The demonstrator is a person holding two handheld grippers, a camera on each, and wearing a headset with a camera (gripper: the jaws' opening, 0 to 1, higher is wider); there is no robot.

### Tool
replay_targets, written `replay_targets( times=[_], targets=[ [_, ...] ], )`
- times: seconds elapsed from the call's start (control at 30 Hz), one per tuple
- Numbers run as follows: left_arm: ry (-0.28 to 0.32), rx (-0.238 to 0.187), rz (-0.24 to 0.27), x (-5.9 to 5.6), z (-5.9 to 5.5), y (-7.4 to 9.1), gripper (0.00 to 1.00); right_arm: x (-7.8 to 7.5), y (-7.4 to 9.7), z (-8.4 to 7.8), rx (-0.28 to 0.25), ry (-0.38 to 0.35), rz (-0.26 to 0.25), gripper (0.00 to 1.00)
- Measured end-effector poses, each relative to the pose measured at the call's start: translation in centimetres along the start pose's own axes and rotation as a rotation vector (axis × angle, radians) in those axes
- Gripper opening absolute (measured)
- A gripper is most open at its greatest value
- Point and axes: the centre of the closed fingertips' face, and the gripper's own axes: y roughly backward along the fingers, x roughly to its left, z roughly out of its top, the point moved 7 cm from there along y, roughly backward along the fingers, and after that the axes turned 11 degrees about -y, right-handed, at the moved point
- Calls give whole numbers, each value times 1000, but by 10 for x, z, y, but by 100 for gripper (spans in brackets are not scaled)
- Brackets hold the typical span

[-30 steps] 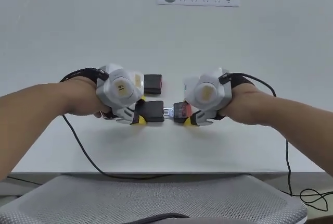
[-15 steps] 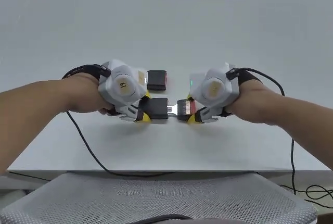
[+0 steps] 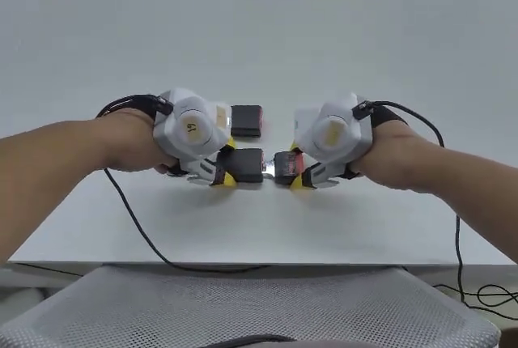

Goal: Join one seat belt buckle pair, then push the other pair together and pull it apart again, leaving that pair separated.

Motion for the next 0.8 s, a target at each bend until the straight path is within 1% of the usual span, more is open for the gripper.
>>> replay_targets(
  times=[0.03, 0.07, 0.13, 0.23, 0.3, 0.33, 0.37, 0.7, 0.77, 0.8],
  targets=[
    [2, -4, 2, 0, -2, 0, 33, -1, 0, 1, -3, -1, 0, 29],
    [2, -5, 4, 0, -2, 0, 33, 2, -4, 5, -16, -13, 9, 29],
    [3, -5, 7, 0, -2, -1, 33, 4, -6, 10, -10, -3, 2, 29],
    [8, -4, 8, -1, -2, 0, 33, 2, -7, 10, -13, -6, 3, 29],
    [9, -4, 4, 0, -2, 0, 33, 4, -7, 12, -20, -9, 5, 29],
    [19, -5, 3, 1, -3, 0, 33, 5, -6, 12, -11, -16, 0, 29],
    [14, -5, 3, 1, -3, 0, 33, 6, -6, 12, -5, -11, -7, 29],
    [15, -13, 4, 0, -2, 0, 33, 7, -6, 11, 5, -18, -6, 29],
    [23, -23, 6, 0, -3, 1, 33, 7, -6, 11, 2, -14, -3, 29],
    [25, -23, 7, 0, -3, 1, 33, 8, -6, 11, -2, 1, -3, 29]
  ],
)
